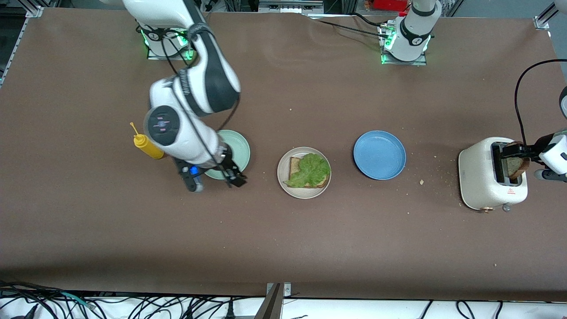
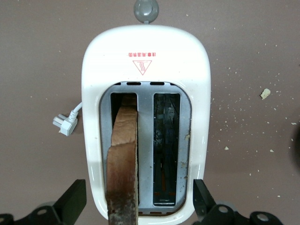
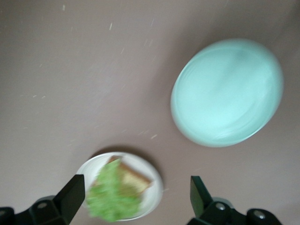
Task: Make sandwich in beige plate with both arms
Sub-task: 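Withdraw the right gripper while the left gripper lifts the toast slice, then carry the toast slice with the left gripper over the beige plate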
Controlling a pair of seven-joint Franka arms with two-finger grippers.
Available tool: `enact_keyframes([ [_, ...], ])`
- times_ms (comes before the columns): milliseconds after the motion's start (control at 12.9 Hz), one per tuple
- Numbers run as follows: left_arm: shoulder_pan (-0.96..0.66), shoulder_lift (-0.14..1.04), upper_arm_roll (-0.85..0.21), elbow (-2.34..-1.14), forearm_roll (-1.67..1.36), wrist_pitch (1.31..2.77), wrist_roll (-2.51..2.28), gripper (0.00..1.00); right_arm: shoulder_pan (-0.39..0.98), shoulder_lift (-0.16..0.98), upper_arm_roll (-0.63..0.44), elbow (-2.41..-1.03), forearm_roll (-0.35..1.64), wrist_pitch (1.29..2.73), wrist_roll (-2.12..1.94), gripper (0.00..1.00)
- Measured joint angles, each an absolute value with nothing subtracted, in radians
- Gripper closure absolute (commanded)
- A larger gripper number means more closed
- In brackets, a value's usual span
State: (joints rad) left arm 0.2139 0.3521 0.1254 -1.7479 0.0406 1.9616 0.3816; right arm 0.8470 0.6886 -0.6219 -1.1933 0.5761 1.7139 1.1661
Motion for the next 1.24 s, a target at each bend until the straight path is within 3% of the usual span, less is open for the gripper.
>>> enact_keyframes([
  [77, 0.214, 0.355, 0.125, -1.748, 0.041, 1.962, 0.382, 0.79, 0.845, 0.679, -0.677, -1.194, 0.576, 1.648, 1.055, 0.01],
  [155, 0.214, 0.358, 0.125, -1.748, 0.041, 1.962, 0.382, 1.0, 0.843, 0.673, -0.736, -1.195, 0.576, 1.587, 0.934, 0.01],
  [618, 0.217, 0.36, 0.13, -1.737, 0.041, 1.95, 0.543, 1.0, 0.837, 0.667, -1.026, -1.204, 0.575, 1.496, 0.242, 0.01],
  [928, 0.22, 0.358, 0.13, -1.648, 0.041, 1.83, 0.565, 1.0, 0.841, 0.666, -1.073, -1.204, 0.575, 1.479, 0.119, 0.01],
  [1237, 0.22, 0.335, 0.125, -1.47, 0.041, 1.607, 0.573, 1.0, 0.845, 0.666, -1.075, -1.204, 0.575, 1.475, 0.115, 0.01],
])
